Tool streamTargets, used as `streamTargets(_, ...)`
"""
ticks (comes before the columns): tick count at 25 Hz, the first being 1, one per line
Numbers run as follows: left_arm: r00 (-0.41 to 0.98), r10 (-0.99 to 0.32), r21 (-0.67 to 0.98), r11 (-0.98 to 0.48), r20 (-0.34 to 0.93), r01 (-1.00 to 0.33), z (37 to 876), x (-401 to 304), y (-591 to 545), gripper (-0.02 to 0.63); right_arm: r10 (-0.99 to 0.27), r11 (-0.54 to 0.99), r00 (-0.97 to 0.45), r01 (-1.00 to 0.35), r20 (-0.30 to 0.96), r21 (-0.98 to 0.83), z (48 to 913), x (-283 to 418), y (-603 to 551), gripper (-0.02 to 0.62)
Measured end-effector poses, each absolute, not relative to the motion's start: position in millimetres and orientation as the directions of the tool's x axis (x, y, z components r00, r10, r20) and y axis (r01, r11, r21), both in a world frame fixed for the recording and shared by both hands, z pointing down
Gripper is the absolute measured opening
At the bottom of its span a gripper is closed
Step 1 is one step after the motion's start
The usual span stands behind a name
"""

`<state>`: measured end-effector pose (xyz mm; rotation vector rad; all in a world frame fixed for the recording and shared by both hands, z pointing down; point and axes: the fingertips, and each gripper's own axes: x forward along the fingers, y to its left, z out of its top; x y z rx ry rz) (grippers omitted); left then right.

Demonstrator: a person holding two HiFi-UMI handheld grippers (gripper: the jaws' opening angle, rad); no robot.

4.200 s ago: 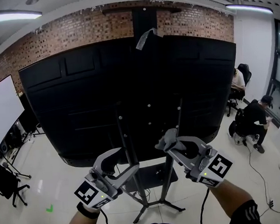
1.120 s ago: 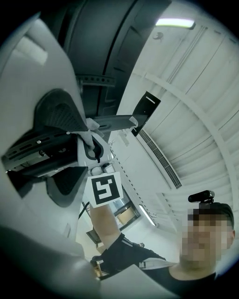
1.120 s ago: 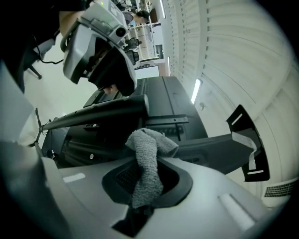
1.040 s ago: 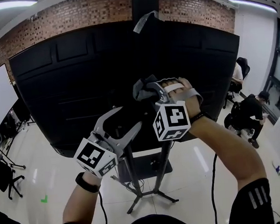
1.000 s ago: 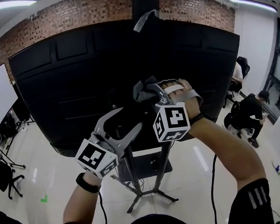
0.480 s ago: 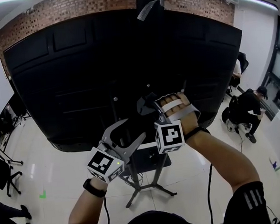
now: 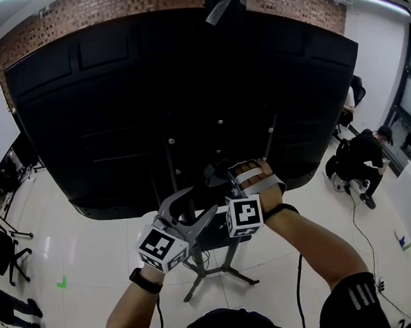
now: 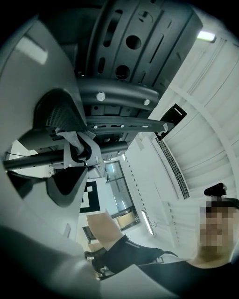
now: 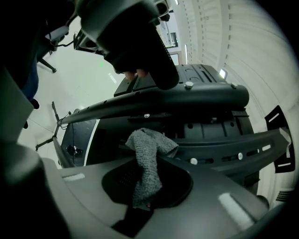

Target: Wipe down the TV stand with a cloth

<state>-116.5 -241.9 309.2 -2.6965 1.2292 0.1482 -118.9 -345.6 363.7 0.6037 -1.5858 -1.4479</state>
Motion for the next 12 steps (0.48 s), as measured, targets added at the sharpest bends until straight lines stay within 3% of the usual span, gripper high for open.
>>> streamTargets(12, 0.629, -0.772, -0.054, -0.627, -0.085, -0.777, 363.2, -117.3, -249.7, 0.259, -0.799, 0.319, -0.469, 0.200, 0.376, 0.926, 439.7, -117.9, -346.1, 0.040)
